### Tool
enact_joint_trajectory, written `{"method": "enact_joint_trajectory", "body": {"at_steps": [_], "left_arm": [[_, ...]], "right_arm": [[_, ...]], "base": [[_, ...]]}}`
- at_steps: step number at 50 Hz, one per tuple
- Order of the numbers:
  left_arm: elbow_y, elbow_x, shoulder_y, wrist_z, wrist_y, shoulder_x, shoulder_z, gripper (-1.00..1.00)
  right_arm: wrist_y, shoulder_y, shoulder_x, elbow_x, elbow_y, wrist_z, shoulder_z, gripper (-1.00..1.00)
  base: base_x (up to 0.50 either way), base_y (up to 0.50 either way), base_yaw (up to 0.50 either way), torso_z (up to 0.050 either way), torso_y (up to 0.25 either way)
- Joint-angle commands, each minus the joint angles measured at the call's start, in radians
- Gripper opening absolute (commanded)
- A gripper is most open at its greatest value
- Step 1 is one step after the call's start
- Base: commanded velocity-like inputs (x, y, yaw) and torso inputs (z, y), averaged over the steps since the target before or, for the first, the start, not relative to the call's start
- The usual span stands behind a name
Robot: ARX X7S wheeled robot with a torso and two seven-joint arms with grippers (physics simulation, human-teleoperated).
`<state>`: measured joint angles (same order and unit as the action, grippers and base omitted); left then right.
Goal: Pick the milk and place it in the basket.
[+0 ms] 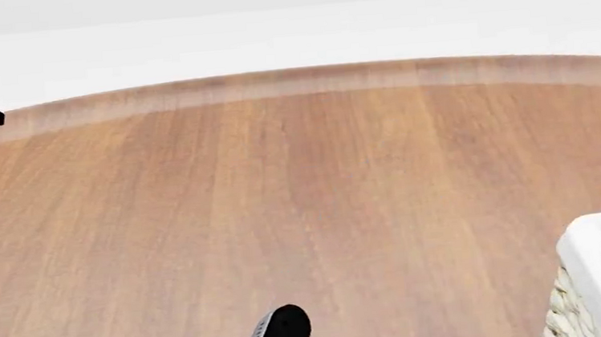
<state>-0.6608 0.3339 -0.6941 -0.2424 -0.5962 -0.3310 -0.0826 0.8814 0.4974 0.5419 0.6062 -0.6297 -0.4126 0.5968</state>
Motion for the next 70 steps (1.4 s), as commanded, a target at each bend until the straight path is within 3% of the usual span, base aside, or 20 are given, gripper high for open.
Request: {"method": "enact_joint_trajectory", "body": {"at_steps": [1,22,70], "left_arm": [[0.003,0.002,0.004,-0.003,0.006,-0.003,-0.002,1.0],[0.008,0.009,0.01,-0.005,0.015,-0.012,-0.002,1.0],[0.011,0.022,0.013,-0.021,0.025,-0.023,-0.01,1.0]], "right_arm": [[-0.028,-0.001,-0.016,-0.033,0.05,-0.01,0.04,1.0],[-0.087,0.026,-0.071,-0.12,0.185,-0.015,0.117,1.0],[-0.118,0.007,-0.073,-0.139,0.18,-0.014,0.173,1.0]], "base": [[0.0,0.0,0.0,0.0,0.0],[0.0,0.0,0.0,0.0,0.0],[0.0,0.0,0.0,0.0,0.0]]}}
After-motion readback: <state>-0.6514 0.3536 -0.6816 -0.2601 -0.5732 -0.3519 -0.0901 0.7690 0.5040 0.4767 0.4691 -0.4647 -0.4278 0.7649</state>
